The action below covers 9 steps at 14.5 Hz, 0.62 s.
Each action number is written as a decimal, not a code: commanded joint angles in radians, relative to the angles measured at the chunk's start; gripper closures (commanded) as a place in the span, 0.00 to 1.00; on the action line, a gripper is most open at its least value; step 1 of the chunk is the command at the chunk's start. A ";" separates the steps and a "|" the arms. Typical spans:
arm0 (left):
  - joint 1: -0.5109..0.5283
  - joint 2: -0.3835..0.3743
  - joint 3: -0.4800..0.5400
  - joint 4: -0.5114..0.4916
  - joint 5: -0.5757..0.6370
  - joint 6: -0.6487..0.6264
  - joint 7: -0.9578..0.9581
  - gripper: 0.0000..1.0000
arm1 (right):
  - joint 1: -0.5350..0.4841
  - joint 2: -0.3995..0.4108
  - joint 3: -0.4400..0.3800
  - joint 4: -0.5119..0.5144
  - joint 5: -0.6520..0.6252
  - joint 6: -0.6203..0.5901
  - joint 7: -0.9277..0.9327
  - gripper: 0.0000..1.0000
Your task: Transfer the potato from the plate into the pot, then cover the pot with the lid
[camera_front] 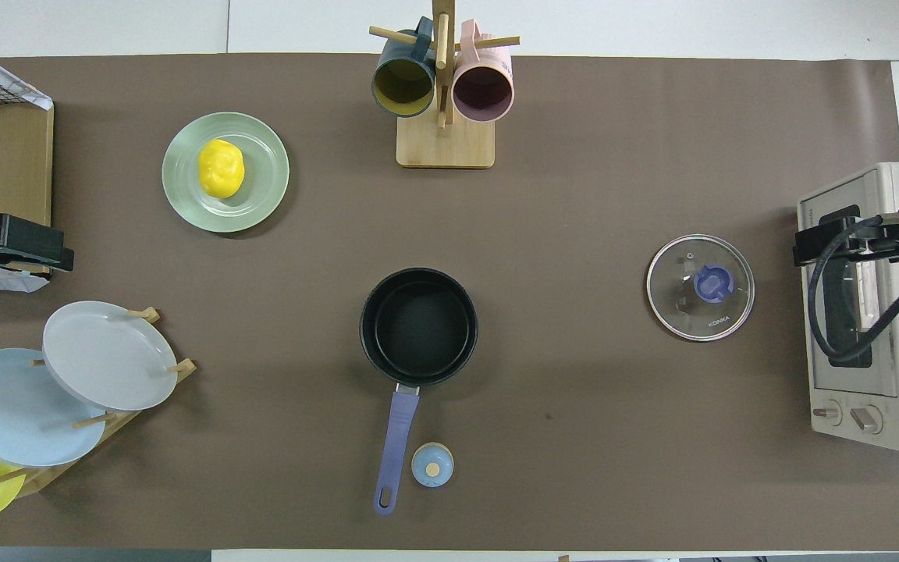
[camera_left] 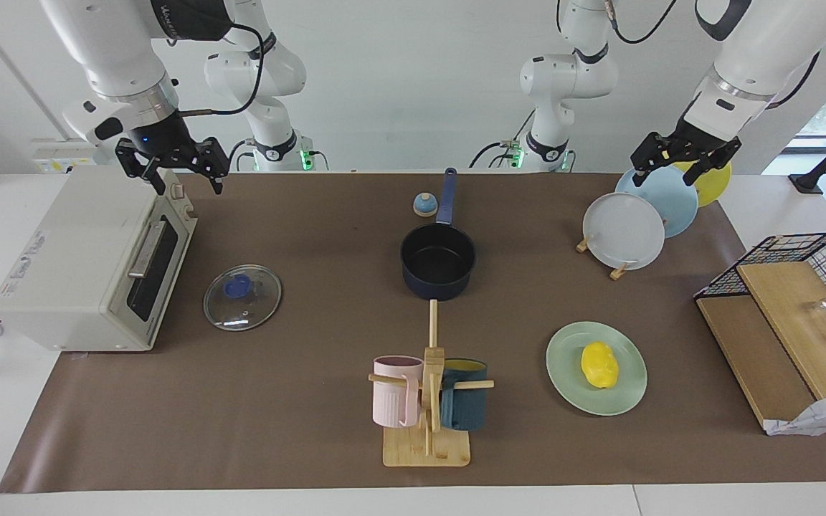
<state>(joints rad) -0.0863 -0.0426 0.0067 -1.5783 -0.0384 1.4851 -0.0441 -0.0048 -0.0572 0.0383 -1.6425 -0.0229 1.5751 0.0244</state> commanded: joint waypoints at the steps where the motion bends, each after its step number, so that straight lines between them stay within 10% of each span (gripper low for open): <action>1: 0.016 -0.003 -0.008 -0.005 -0.021 0.015 0.018 0.00 | -0.001 -0.003 0.005 0.004 0.012 0.011 0.016 0.00; 9: 0.019 0.001 -0.005 -0.008 -0.028 0.055 0.007 0.00 | -0.003 -0.003 0.018 0.003 0.014 0.014 0.019 0.00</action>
<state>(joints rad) -0.0858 -0.0423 0.0067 -1.5783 -0.0424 1.5144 -0.0439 -0.0039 -0.0572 0.0526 -1.6423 -0.0228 1.5785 0.0249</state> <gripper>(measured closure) 0.000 0.000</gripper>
